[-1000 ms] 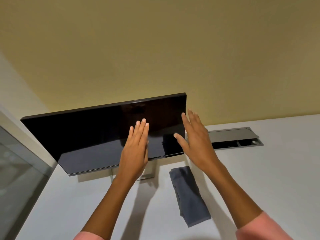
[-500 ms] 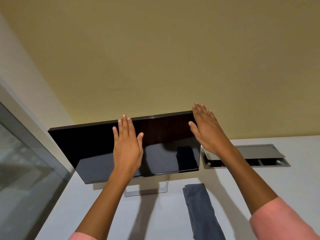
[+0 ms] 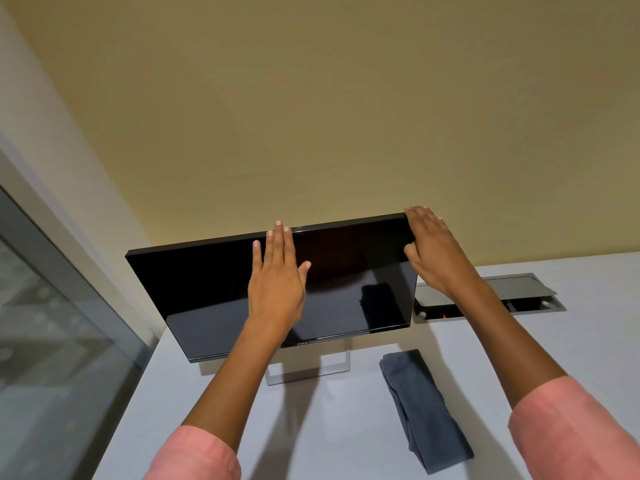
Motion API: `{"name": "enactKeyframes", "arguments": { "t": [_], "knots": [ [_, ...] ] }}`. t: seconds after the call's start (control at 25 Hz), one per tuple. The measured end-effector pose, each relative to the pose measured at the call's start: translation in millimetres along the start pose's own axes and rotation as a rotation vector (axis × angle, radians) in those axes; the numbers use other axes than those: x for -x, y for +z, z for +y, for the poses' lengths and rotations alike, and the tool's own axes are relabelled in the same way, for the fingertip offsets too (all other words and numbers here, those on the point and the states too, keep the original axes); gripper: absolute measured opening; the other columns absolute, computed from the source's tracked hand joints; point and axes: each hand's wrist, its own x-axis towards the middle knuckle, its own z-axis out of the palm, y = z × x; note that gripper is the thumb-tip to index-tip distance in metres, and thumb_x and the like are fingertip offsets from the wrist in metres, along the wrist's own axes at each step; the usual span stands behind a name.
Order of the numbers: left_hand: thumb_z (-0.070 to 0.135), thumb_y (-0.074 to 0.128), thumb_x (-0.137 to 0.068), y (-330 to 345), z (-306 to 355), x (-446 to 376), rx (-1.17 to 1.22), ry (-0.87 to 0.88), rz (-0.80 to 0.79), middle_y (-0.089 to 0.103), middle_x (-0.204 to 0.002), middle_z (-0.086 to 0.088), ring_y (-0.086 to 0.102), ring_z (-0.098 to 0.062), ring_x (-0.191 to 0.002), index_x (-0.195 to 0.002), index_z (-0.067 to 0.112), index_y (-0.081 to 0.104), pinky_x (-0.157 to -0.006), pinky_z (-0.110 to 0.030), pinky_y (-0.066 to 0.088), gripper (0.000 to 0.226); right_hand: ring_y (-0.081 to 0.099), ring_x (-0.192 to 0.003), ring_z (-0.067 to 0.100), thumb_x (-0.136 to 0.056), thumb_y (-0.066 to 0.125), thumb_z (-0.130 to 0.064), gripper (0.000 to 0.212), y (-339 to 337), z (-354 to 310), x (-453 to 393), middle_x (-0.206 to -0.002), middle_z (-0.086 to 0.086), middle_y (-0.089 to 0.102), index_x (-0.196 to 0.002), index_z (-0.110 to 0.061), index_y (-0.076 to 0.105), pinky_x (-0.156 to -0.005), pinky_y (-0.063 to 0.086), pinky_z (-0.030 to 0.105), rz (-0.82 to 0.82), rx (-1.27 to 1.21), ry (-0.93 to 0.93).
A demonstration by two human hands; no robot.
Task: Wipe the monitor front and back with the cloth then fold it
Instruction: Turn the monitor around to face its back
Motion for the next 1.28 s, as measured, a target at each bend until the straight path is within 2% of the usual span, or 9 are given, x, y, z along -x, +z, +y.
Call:
{"name": "enactKeyframes", "arguments": {
  "t": [0.44,0.88,1.04,1.28],
  "knots": [
    [0.044,0.012,-0.101,-9.4,-10.8,0.0,-0.038,0.051,-0.091,-0.013,-0.156,-0.014,-0.007,-0.024,-0.145,-0.146,0.002,-0.013,-0.116,-0.041,-0.009,0.067,0.016,-0.143,0.026,-0.093,0.039,-0.013,0.058,-13.0,-29.4,18.8,-0.153,0.016,0.023,-0.146,0.000,0.021,-0.117,0.007,0.035,-0.002,0.074,0.117],
    [0.041,0.012,-0.101,-18.6,-21.2,21.5,0.117,0.162,-0.095,-0.007,-0.158,-0.012,-0.006,-0.022,-0.146,-0.148,0.003,-0.006,-0.116,-0.041,-0.010,0.063,0.023,-0.139,0.027,-0.090,0.043,-0.013,0.058,-28.7,-68.6,109.2,-0.149,0.016,0.030,-0.145,0.001,0.027,-0.118,0.011,0.036,0.071,0.124,0.199],
    [0.041,0.013,-0.101,-20.3,-24.0,28.6,0.178,0.194,-0.100,-0.004,-0.158,-0.011,-0.005,-0.021,-0.146,-0.149,0.003,-0.002,-0.116,-0.041,-0.009,0.063,0.024,-0.139,0.025,-0.090,0.044,-0.013,0.058,-35.6,-90.9,144.8,-0.149,0.014,0.030,-0.145,-0.001,0.027,-0.115,0.017,0.034,0.078,0.109,0.247],
    [0.044,0.013,-0.100,-27.5,-22.2,37.3,0.266,0.168,-0.139,-0.003,-0.158,-0.007,-0.004,-0.018,-0.146,-0.150,0.006,0.000,-0.115,-0.040,-0.012,0.063,0.013,-0.143,0.020,-0.096,0.035,-0.020,0.058,-50.1,-117.7,179.5,-0.156,0.009,0.019,-0.149,-0.006,0.016,-0.117,0.007,0.029,0.015,0.087,0.279]
  ]
}}
